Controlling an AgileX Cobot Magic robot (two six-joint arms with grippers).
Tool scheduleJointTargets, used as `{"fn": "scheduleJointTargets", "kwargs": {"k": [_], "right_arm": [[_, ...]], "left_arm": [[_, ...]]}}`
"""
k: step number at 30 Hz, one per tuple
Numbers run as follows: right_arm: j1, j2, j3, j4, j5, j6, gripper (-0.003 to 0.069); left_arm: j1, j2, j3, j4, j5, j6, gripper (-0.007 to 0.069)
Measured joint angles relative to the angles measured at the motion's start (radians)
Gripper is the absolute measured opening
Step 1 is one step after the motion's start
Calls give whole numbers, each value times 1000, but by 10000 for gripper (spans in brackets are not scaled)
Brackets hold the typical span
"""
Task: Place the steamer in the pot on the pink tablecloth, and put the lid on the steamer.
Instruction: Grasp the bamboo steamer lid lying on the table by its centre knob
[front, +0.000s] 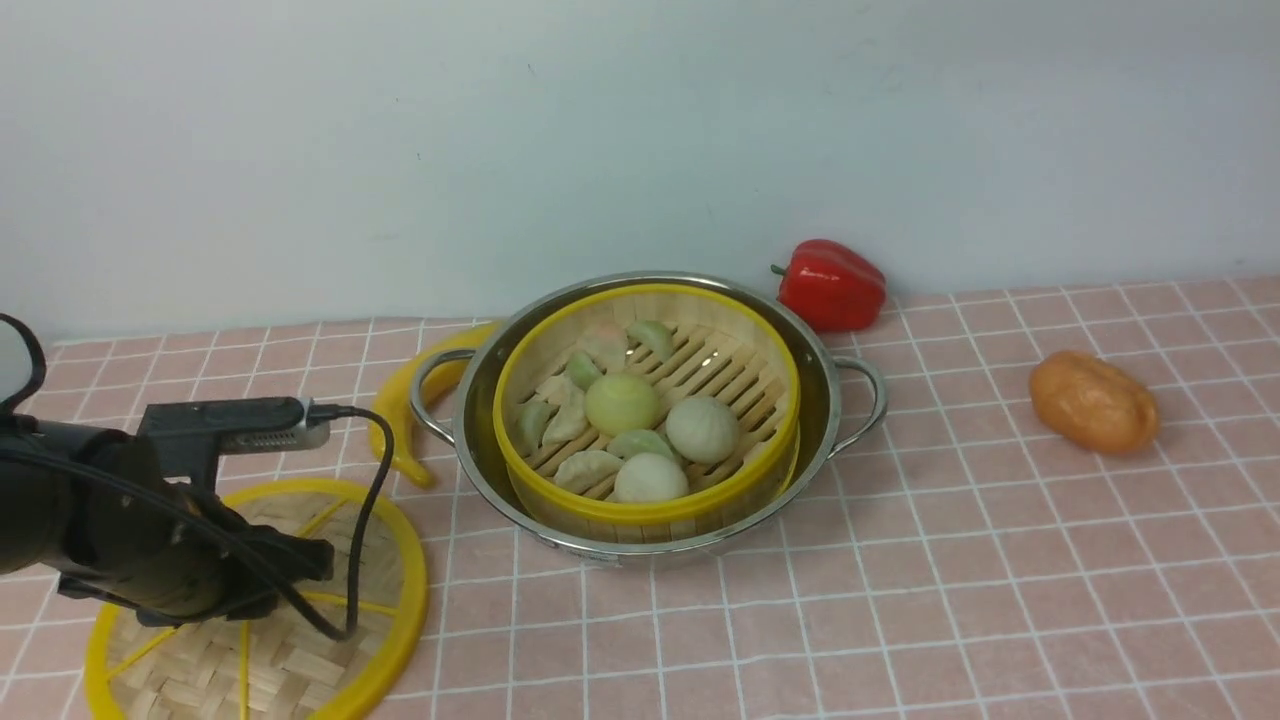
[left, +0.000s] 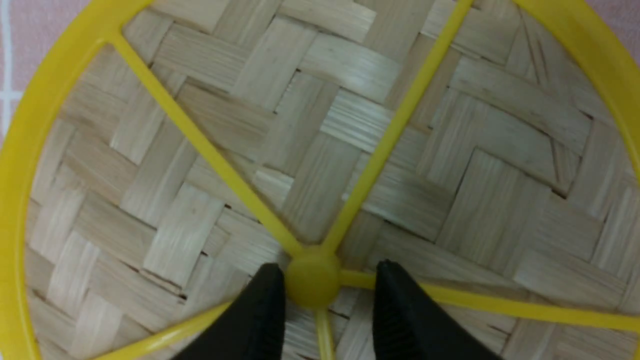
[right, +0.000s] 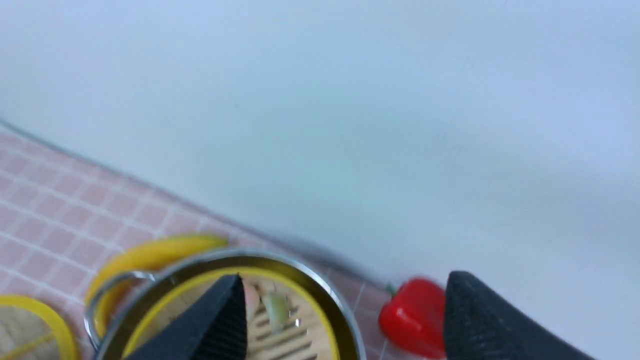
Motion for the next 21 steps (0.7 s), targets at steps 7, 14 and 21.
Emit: {"fn": "scheduleJointTargets", "kwargs": {"k": [7,14,21], "right_arm": [[0,-150,-1,-15,0,-5,513],[0,-192,14,-73,1,-5,513],[0,-192,127,-82,0,-5,513]], "left_arm": [[0,4,0,1,-13,-3,243],[0,4,0,1,-15,-3,243],[0,4,-1,1,-15,-5,243]]}}
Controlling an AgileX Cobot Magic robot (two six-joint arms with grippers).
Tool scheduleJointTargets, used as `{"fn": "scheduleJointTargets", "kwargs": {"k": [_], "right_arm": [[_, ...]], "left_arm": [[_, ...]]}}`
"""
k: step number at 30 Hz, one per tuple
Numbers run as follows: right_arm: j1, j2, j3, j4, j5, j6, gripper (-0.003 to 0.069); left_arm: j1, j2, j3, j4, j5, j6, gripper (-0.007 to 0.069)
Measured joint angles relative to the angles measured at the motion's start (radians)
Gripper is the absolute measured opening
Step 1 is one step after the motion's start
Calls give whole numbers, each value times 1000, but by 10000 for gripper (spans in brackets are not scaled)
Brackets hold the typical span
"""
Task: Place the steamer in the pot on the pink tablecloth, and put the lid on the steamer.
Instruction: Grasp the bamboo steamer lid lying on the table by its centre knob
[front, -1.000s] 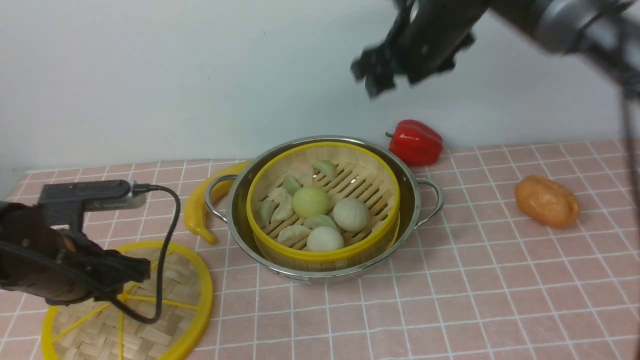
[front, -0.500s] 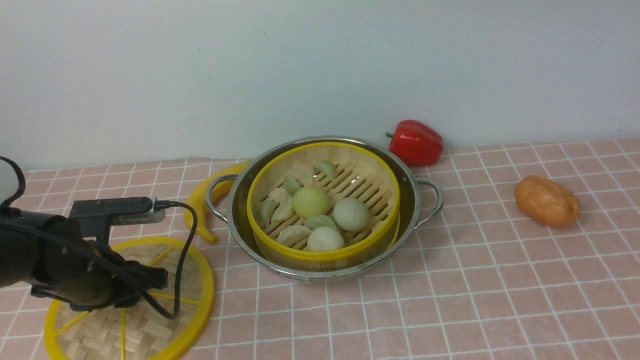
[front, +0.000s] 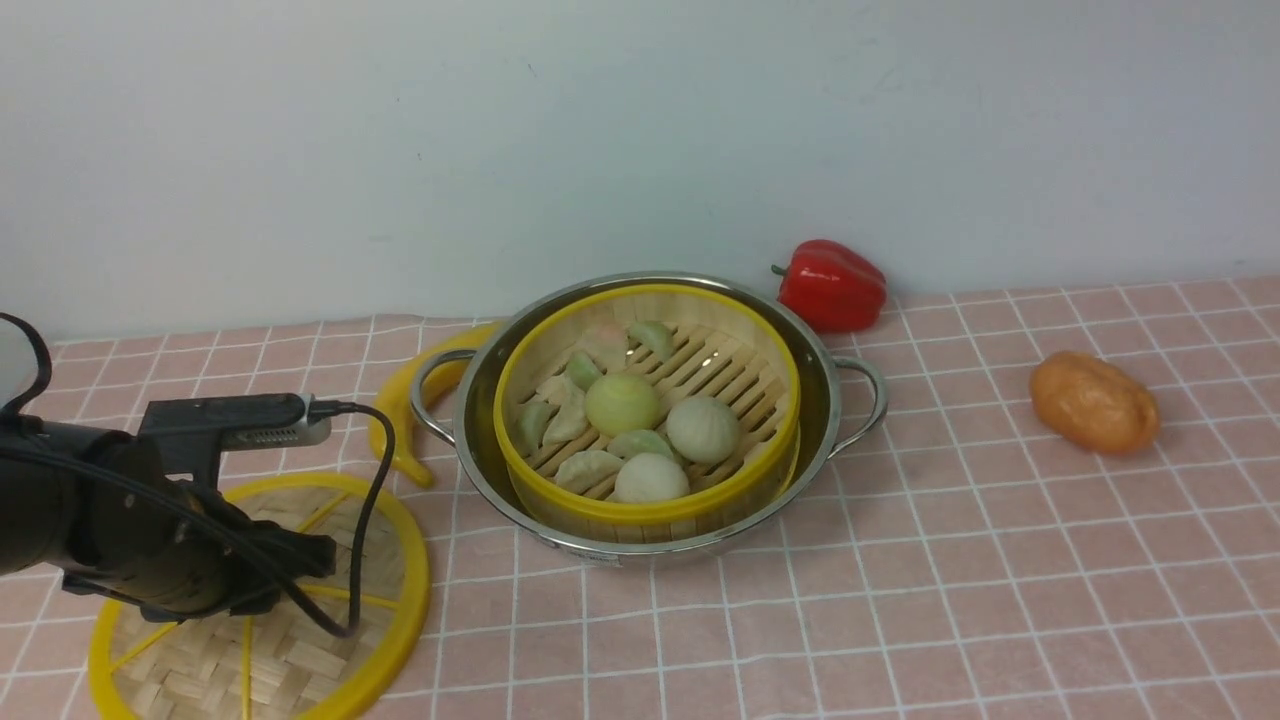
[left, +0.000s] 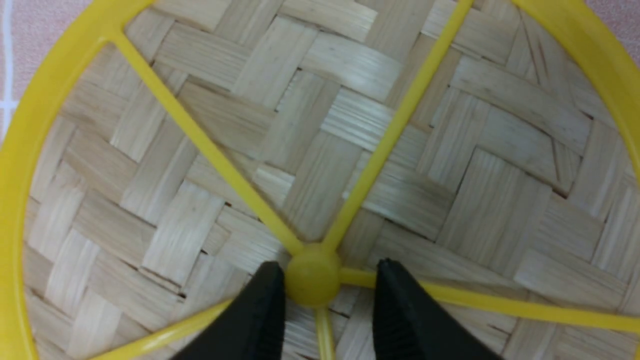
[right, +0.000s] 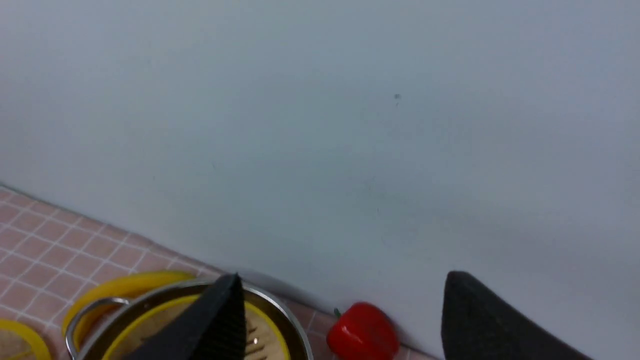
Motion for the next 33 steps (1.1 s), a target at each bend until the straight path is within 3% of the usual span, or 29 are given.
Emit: {"fn": "scheduleJointTargets", "kwargs": {"k": [6,14,24,33], "right_arm": [[0,1,149,-23,5,0,513],[0,2,176,-26,6,0,513],[0,2,176,-26,5,0,513],[0,2,176,-26,5,0,513]], "left_arm": [[0,0,0,0,1,-4,243],[0,0,-5,0,6,-4,243],[0,12,-148,-1,203,1,243],[0,16,-165,-1,253,5,243]]}}
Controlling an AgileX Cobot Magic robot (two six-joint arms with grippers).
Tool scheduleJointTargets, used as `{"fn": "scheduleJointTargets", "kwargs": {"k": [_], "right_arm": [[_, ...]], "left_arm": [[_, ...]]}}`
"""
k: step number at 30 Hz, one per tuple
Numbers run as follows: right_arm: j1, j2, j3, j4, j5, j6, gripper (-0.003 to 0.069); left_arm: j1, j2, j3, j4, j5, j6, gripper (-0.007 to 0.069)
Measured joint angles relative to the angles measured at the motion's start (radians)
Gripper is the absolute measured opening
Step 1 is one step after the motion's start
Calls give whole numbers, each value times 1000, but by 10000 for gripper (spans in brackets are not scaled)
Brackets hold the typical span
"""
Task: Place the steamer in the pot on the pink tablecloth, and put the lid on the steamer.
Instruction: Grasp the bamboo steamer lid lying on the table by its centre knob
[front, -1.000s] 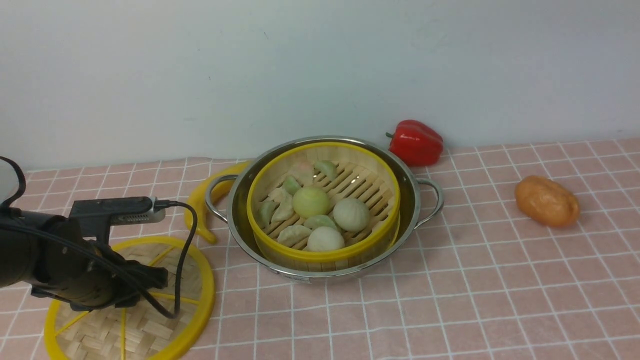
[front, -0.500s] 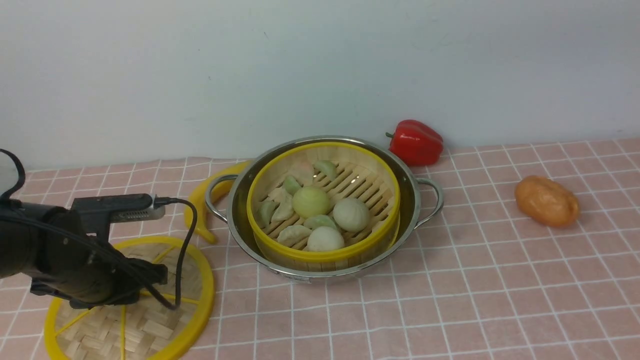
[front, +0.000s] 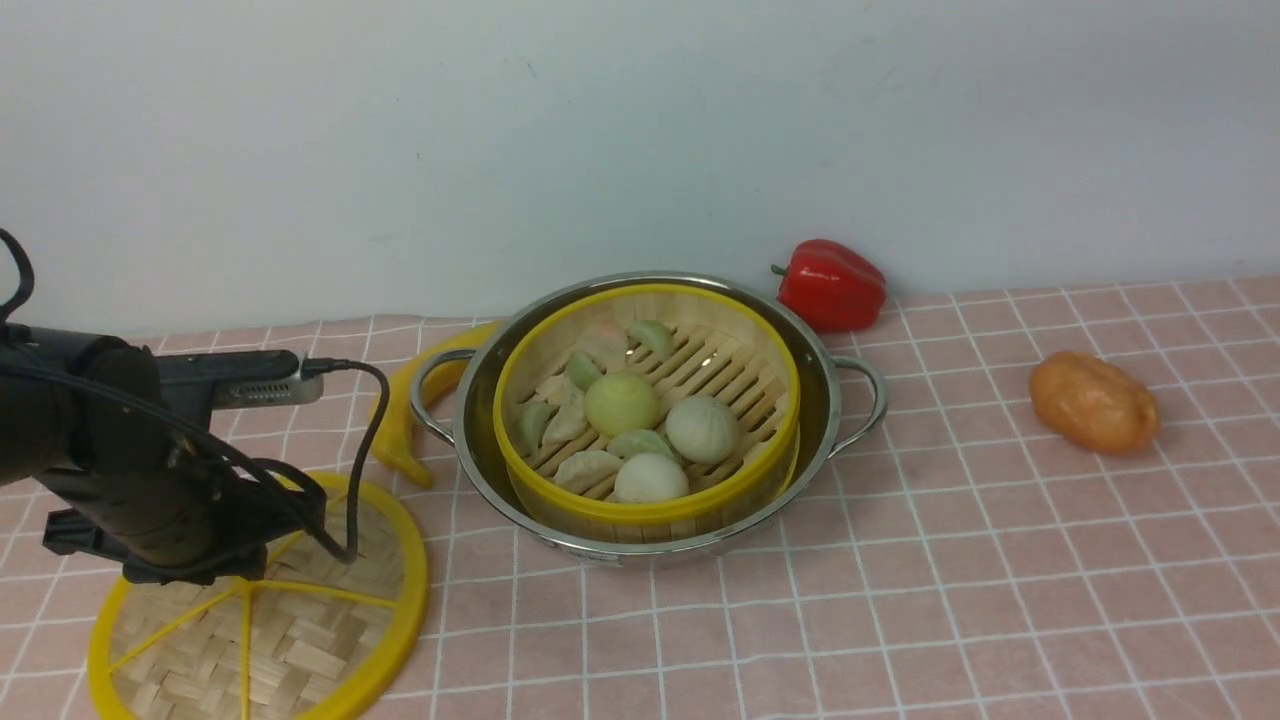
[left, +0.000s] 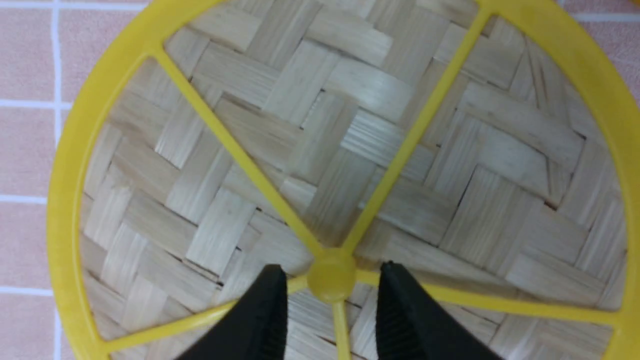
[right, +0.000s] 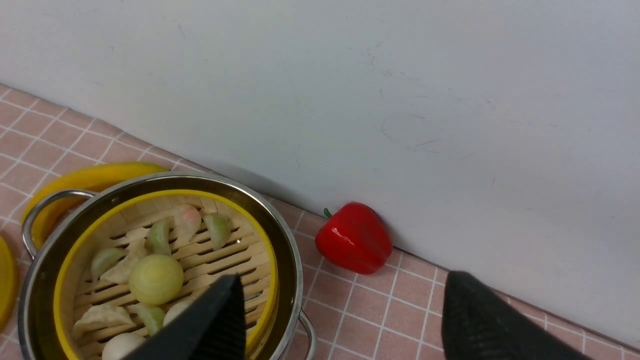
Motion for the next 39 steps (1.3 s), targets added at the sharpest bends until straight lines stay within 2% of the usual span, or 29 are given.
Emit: {"fn": "scheduleJointTargets", "kwargs": {"k": [14,20,32,39], "right_arm": [[0,0,0,0,0,0,513],[0,0,0,0,0,0,513],[0,0,0,0,0,-1,513],[0,0,0,0,0,-1,514]], "left_arm": [[0,58,-22,0,-10,8,234],[0,65,-54,0,37,8,113],[0,65,-64,23,98,8,113],[0,58,-140,74,243,8,113]]}}
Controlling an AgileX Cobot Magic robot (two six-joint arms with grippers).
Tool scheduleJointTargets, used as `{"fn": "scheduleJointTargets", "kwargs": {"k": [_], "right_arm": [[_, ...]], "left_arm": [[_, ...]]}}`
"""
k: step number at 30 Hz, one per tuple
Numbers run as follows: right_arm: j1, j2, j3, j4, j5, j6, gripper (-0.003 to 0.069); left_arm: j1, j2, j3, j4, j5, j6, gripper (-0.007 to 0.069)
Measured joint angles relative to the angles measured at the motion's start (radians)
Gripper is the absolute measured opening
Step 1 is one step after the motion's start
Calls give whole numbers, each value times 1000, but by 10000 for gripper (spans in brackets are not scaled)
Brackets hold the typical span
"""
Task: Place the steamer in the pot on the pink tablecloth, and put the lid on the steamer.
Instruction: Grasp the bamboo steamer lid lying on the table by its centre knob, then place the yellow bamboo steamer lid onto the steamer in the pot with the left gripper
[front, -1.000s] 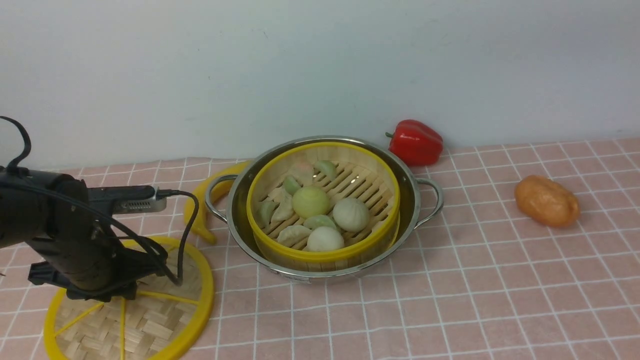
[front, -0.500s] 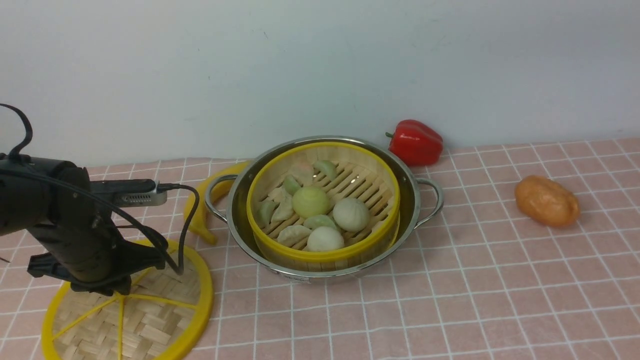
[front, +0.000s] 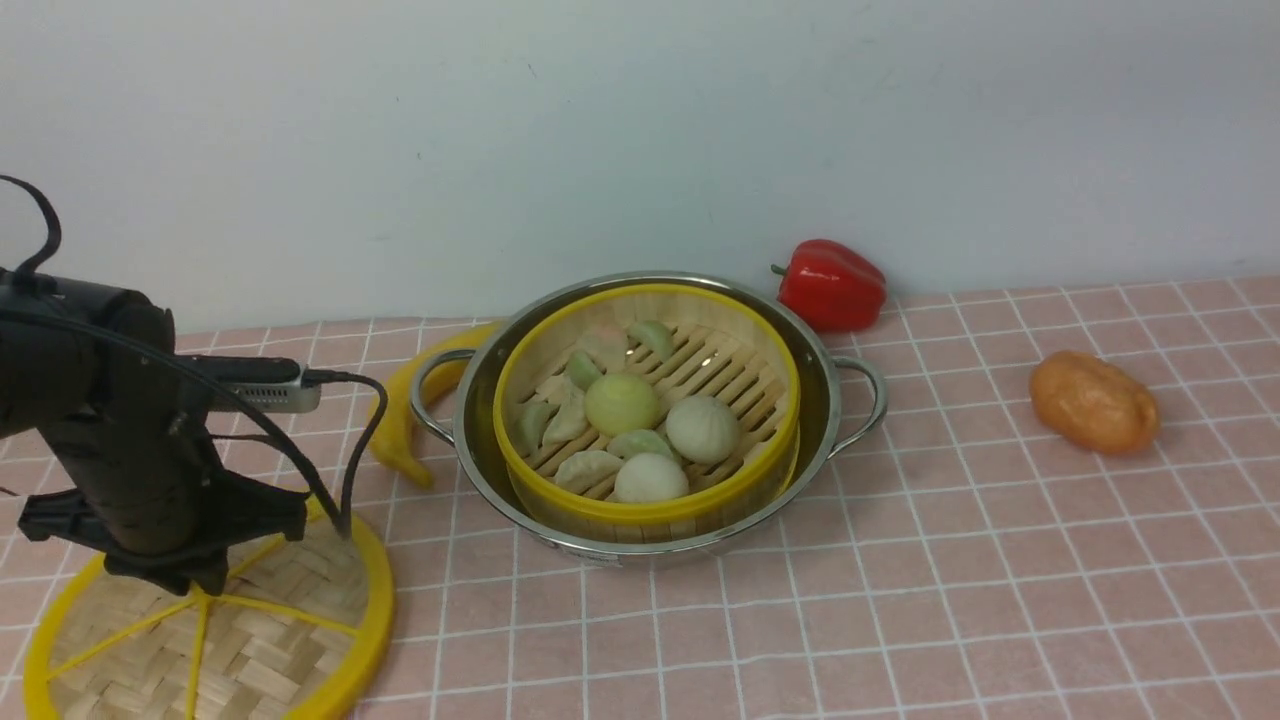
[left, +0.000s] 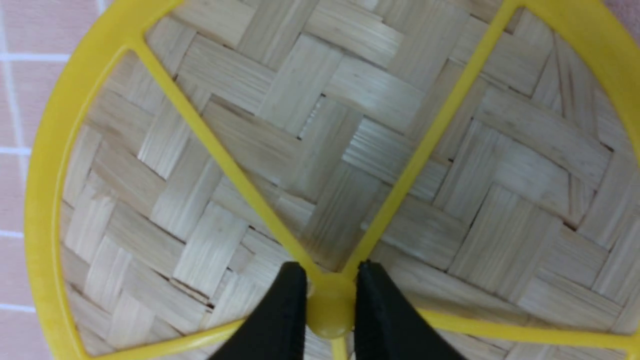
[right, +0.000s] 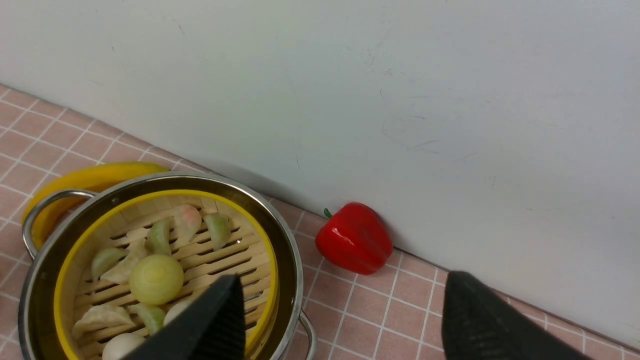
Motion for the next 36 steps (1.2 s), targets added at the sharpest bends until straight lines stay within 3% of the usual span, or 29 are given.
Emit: {"fn": "scheduleJointTargets", "kwargs": {"k": [10,15,20,25,29,36], "right_arm": [[0,0,0,0,0,0,514],[0,0,0,-1,0,0,514],[0,-1,0,-43,0,0,514],[0,-53,3,-60,0,0,514],[0,-141,3,-66,0,0,515],[0,-267,3,-68,0,0,514]], "left_arm": [[0,-126,-136,43,111,0,113],[-20,-151,-241,6,169,36,113],[-114,-141,-344,-95,178,114,113],[-299,-11,-523,-171,179,143,113],[-421,141,-674,-164,198,150,113],[-505,343,-897,-86,274,158,113]]}}
